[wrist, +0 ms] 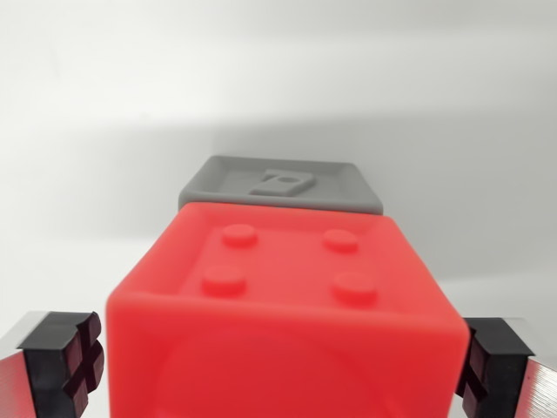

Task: Destack cube

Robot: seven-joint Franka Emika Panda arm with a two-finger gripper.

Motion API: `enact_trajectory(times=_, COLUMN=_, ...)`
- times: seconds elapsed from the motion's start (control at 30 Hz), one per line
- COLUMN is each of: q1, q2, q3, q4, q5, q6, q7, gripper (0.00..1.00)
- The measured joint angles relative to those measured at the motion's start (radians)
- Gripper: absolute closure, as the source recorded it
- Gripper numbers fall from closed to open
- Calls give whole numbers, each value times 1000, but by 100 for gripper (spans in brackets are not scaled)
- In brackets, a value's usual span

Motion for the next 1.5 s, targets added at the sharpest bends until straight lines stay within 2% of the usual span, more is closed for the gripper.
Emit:
enact_trajectory(times=0.07, q1=1, q2=2, q3=-1, q4=0, q5=0, q6=3, q7=0, gripper=0)
enact_trajectory(times=0.1, q1=1, q2=3, q3=-1, q4=0, q5=0, q6=3, q7=0, gripper=100)
enact_trajectory(times=1.5, q1=2, q2=0, q3=-2, q4=1, q5=0, q6=2, q7=0, gripper=100)
